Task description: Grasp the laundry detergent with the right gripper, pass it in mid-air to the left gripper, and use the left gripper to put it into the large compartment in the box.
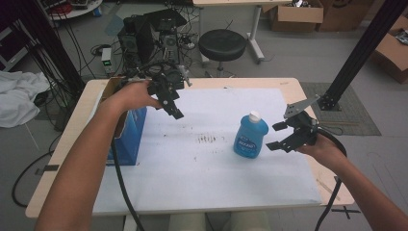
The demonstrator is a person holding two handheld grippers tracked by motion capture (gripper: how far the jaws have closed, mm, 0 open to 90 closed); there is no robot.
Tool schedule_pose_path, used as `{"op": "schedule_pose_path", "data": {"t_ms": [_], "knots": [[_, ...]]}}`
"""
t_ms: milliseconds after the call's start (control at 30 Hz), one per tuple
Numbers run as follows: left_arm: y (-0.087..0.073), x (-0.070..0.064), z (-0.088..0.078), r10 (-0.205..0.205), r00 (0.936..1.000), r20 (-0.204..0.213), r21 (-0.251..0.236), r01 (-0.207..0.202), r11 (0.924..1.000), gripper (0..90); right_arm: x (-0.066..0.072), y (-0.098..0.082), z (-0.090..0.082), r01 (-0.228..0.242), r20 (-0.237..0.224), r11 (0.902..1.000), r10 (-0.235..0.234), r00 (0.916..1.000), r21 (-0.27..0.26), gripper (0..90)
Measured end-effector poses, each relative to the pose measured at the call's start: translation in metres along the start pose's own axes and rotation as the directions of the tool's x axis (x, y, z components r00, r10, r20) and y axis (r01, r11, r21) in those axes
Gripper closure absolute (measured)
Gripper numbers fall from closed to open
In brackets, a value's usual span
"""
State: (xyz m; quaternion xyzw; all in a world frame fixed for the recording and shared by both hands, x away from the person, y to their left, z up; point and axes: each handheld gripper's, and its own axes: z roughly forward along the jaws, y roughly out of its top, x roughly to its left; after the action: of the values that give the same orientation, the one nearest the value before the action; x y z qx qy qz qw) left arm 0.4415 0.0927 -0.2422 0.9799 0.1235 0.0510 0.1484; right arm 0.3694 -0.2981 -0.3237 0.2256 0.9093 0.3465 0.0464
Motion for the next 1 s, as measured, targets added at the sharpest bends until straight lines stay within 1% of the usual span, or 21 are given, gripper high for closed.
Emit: {"op": "schedule_pose_path", "data": {"t_ms": [200,367,500,533,600,733,767,800,833,933,967,1000], "knots": [[0.000,0.000,0.001,-0.001,1.0000,0.002,0.003,0.001,1.0000,21.7,-0.002,-0.005,0.003,-0.002,-0.004,0.9996,0.002,1.0000,-0.028,16.9],[0.001,0.000,0.001,0.002,1.0000,0.001,0.006,-0.002,1.0000,21.7,-0.004,-0.012,0.007,-0.004,-0.003,0.9968,0.003,1.0000,-0.080,16.3],[0.001,0.000,0.001,0.002,1.0000,0.002,0.005,-0.002,1.0000,21.7,-0.005,-0.016,0.011,-0.008,-0.006,0.9945,0.007,1.0000,-0.104,16.0],[0.000,0.001,0.001,0.001,1.0000,0.003,0.005,-0.001,1.0000,21.7,-0.005,-0.020,0.013,-0.010,-0.006,0.9925,0.009,0.9999,-0.121,16.0],[0.000,0.001,0.001,0.001,1.0000,0.002,0.008,-0.001,1.0000,21.7,-0.006,-0.022,0.015,-0.012,-0.010,0.9904,0.010,0.9999,-0.138,16.0],[0.000,0.001,0.002,-0.001,1.0000,0.003,0.009,0.001,1.0000,21.7,-0.006,-0.025,0.019,-0.014,-0.009,0.9872,0.013,0.9999,-0.159,15.8],[0.000,0.000,0.002,-0.001,1.0000,0.003,0.006,0.001,1.0000,21.7,-0.007,-0.027,0.020,-0.017,-0.014,0.9845,0.015,0.9998,-0.175,15.8],[0.000,0.000,0.002,-0.001,1.0000,0.003,0.006,0.001,1.0000,21.7,-0.007,-0.027,0.020,-0.017,-0.014,0.9845,0.015,0.9998,-0.175,15.8],[0.000,0.000,0.002,-0.002,1.0000,0.001,0.006,0.002,1.0000,21.6,-0.007,-0.028,0.021,-0.014,-0.013,0.9810,0.012,0.9998,-0.194,15.8],[-0.001,0.001,0.002,-0.002,1.0000,0.001,0.007,0.002,1.0000,21.6,-0.007,-0.030,0.023,-0.013,-0.012,0.9785,0.010,0.9999,-0.206,15.9],[-0.001,0.001,0.002,-0.003,1.0000,0.001,0.008,0.003,1.0000,21.7,-0.007,-0.032,0.024,-0.015,-0.011,0.9751,0.013,0.9999,-0.221,15.9],[-0.001,0.001,0.002,-0.003,1.0000,0.001,0.008,0.003,1.0000,21.6,-0.007,-0.032,0.024,-0.015,-0.011,0.9751,0.013,0.9999,-0.221,15.9]]}}
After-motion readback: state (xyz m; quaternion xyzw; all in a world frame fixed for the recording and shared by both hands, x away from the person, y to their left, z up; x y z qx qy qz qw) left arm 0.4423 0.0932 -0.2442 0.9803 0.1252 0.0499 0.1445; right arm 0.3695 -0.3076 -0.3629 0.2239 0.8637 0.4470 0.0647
